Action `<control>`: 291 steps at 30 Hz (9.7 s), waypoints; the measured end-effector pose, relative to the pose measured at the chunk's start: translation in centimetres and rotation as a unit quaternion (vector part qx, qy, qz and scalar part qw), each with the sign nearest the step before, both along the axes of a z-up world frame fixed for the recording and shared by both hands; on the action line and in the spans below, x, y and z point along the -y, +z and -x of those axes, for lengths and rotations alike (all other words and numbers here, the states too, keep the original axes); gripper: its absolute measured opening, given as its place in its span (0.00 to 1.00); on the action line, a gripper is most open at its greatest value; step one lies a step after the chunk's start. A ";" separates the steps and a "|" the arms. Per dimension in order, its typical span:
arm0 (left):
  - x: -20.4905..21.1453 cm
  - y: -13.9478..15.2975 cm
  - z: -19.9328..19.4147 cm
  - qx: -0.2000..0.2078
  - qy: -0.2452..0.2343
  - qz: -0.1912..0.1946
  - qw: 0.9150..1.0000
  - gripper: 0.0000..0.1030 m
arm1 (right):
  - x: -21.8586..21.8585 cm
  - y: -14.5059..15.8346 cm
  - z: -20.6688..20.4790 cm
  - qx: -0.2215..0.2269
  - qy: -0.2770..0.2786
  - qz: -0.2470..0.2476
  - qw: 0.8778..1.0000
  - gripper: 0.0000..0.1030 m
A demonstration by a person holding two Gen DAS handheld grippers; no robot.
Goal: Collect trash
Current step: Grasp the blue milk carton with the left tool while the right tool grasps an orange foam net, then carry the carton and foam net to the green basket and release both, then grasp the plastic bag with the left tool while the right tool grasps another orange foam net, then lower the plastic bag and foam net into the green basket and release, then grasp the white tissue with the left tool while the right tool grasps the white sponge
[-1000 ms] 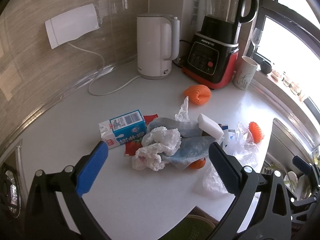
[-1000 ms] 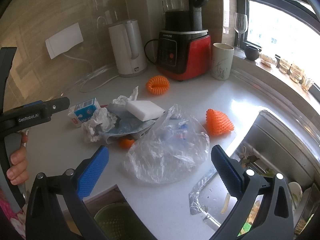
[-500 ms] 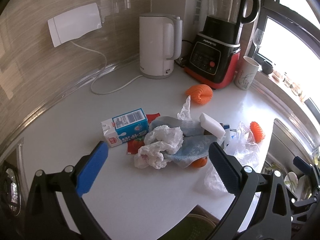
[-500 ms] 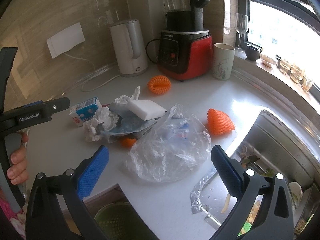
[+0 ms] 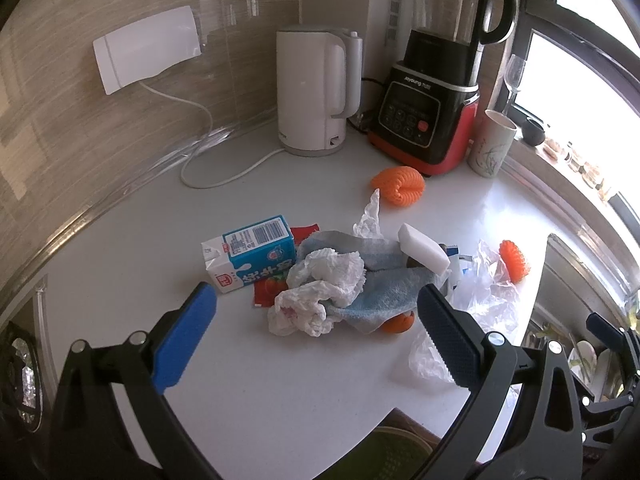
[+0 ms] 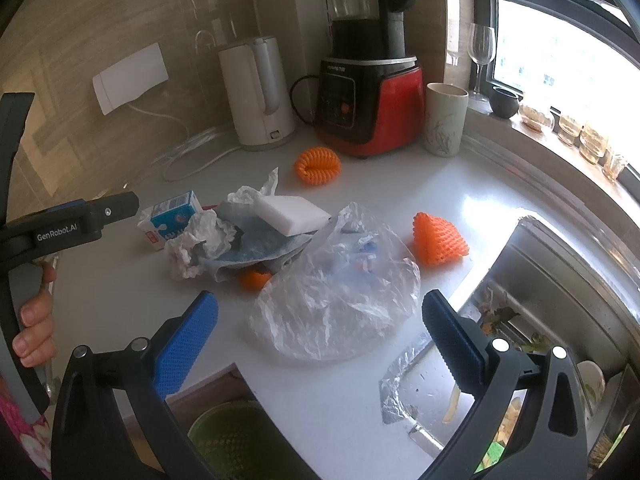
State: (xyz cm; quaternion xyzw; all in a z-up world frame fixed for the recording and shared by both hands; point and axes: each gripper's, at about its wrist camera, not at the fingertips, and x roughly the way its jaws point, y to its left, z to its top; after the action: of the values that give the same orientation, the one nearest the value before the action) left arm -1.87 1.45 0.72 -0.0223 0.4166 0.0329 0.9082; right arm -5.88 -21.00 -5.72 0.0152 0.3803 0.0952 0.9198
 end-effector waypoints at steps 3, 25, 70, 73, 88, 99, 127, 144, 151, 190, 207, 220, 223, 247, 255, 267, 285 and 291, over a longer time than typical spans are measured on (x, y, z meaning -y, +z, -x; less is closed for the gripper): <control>-0.1 -0.1 -0.1 0.005 -0.012 -0.009 1.000 0.94 | 0.0 -0.1 0.0 -0.001 0.001 0.001 1.000 0.98; -8.8 -10.4 -13.3 -0.029 -0.273 -0.144 0.951 0.94 | -1.3 -4.5 -3.9 -0.072 0.003 0.020 0.997 0.98; -10.0 -8.7 -6.1 -0.033 -0.194 -0.011 0.980 0.40 | -8.2 -4.0 -30.8 -0.099 0.066 -0.008 0.993 0.31; -8.8 -7.0 -4.1 -0.025 -0.200 0.003 0.980 0.40 | -8.9 -0.6 -24.0 -0.056 0.075 -0.006 0.996 0.31; -0.2 -12.0 13.2 -0.132 -0.202 0.015 0.970 0.41 | -4.4 -7.5 8.5 -0.119 0.058 0.007 0.991 0.32; 5.1 -16.9 18.4 -0.158 -0.156 0.010 0.975 0.40 | -0.9 -13.0 16.7 -0.148 0.085 -0.005 0.985 0.32; -1.4 -8.4 8.3 -0.057 -0.140 -0.028 0.988 0.87 | -5.2 -8.1 12.5 -0.091 0.072 -0.012 0.993 0.80; 9.0 -11.4 0.6 -0.089 -0.294 0.017 0.952 0.88 | -1.2 -7.3 8.5 -0.090 -0.029 0.003 0.996 0.84; 14.8 -13.8 -2.4 -0.104 -0.267 0.001 0.958 0.73 | 2.6 -7.9 6.6 -0.109 -0.014 0.025 0.994 0.85; 9.3 -9.0 9.2 -0.080 -0.105 -0.005 0.991 0.10 | 9.6 -6.8 -10.9 -0.048 0.070 0.043 0.995 0.28; 2.6 -15.7 21.2 -0.170 -0.233 -0.041 0.957 0.10 | -0.9 -8.8 13.5 -0.086 0.022 0.020 0.996 0.29; 2.8 -20.1 20.4 -0.188 -0.256 -0.043 0.947 0.74 | -1.7 -10.0 18.2 -0.101 -0.020 -0.002 0.995 0.30; 2.5 -18.5 20.5 -0.167 -0.257 -0.038 0.951 0.78 | -2.8 -10.6 18.1 -0.108 -0.007 -0.002 0.994 0.30; -1.4 -8.4 7.8 -0.036 -0.094 -0.028 0.994 0.89 | -2.6 -5.9 1.6 -0.047 0.122 0.040 0.991 0.78; -0.6 -7.5 -0.1 -0.038 -0.030 -0.026 0.998 0.89 | -4.6 -5.1 -11.8 -0.023 0.189 0.060 0.980 0.78; -0.2 -10.2 -6.4 -0.081 0.032 -0.021 0.996 0.89 | -7.2 -8.5 -19.7 -0.062 0.272 0.092 0.956 0.48; 1.2 -10.9 -9.2 -0.096 0.020 -0.054 0.994 0.21 | -1.1 -4.0 -20.0 -0.023 0.249 -0.012 0.968 0.27; -0.2 -7.5 -7.7 -0.055 0.034 -0.027 0.998 0.16 | 0.6 -2.7 -18.6 -0.013 0.243 -0.049 0.969 0.27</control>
State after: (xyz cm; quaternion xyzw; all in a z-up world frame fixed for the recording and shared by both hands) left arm 5.86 1.62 -6.77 -0.0100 0.4637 0.0759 0.8827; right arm 12.75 -21.56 -8.45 -0.0314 0.3792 0.3337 0.8625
